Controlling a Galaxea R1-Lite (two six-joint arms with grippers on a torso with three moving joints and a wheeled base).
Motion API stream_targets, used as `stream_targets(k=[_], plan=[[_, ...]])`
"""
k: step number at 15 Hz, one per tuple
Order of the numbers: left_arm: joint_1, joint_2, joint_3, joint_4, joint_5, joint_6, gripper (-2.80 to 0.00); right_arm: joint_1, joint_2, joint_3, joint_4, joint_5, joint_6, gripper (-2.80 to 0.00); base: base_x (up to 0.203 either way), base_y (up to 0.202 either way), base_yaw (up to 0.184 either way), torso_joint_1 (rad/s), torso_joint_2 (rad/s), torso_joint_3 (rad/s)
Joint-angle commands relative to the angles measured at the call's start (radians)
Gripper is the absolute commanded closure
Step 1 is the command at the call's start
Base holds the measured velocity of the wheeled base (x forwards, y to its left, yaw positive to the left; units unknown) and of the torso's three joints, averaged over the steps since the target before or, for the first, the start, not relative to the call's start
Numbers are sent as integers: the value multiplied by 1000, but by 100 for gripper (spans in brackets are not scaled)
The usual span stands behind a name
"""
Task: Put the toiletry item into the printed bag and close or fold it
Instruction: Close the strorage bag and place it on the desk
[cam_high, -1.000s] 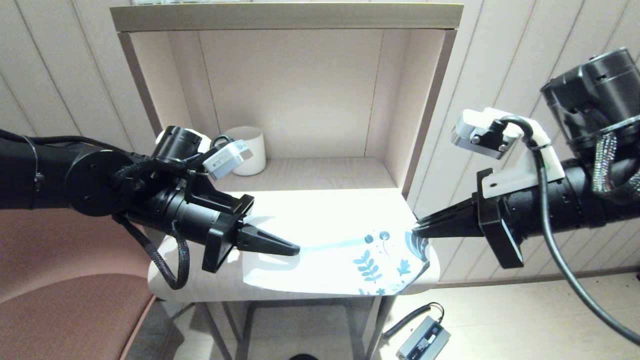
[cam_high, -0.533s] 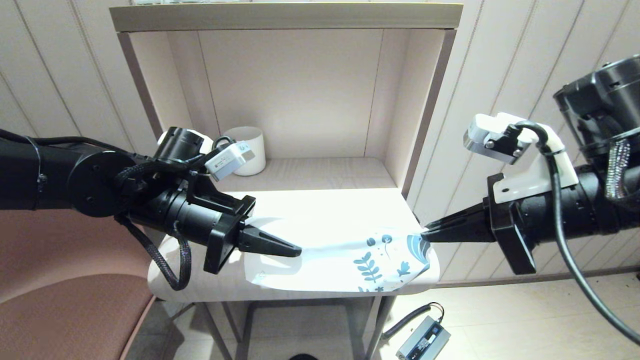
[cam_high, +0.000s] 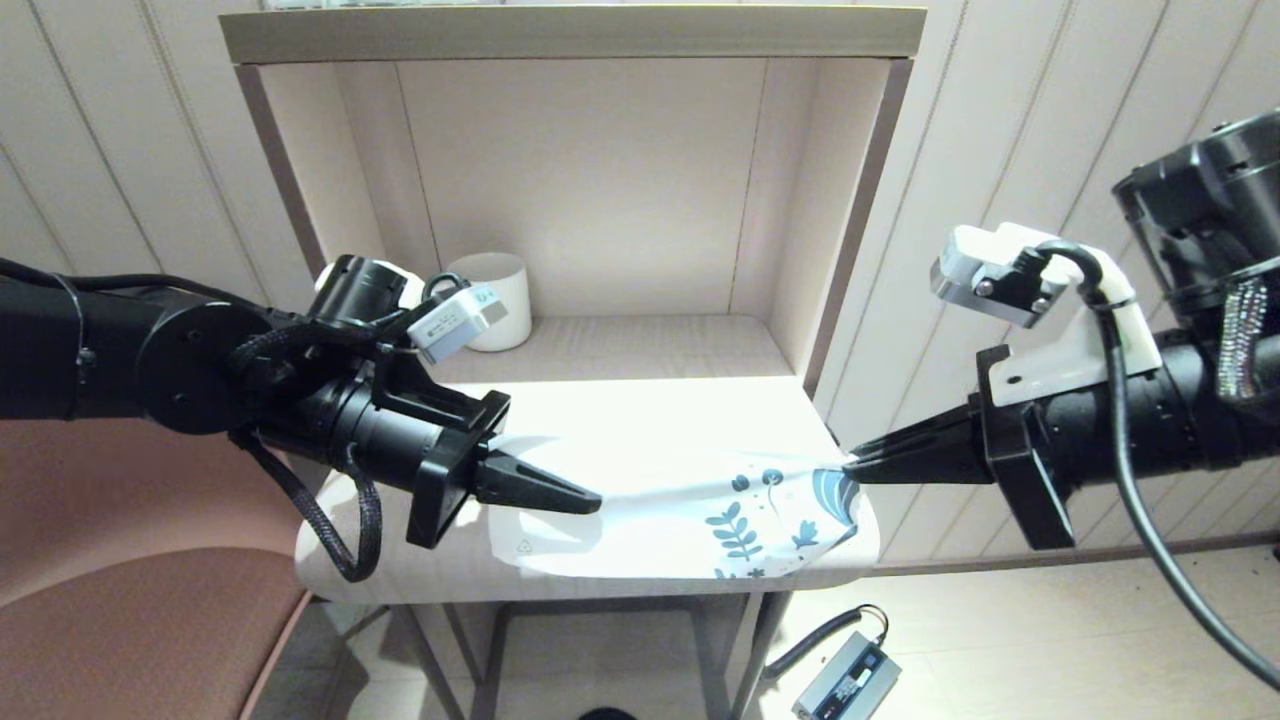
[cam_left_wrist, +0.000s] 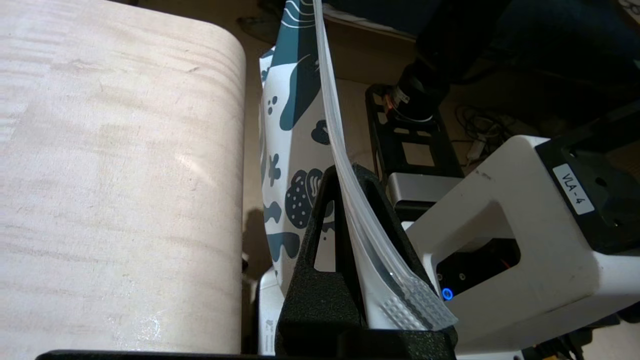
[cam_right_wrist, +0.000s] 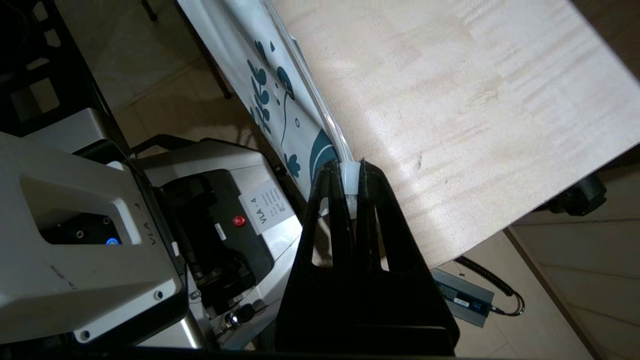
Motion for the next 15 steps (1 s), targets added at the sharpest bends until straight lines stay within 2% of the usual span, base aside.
stream_targets(k=[1,7,8,15], plan=[[0,-4,0,2,-7,2,0,4,8,-3,-5,5,-4,0,0,0,0,0,0,0],[0,-4,2,2,-7,2,0,4,21,1,-49,3,5,0,0,0,0,0,0,0],[0,-4,2,2,-7,2,0,3,19,15,-70,4,5,-280,0,0,0,0,0,0],[0,11,-23,1,-7,-4,0,-7,1,19,-110,4,10,-280,0,0,0,0,0,0]])
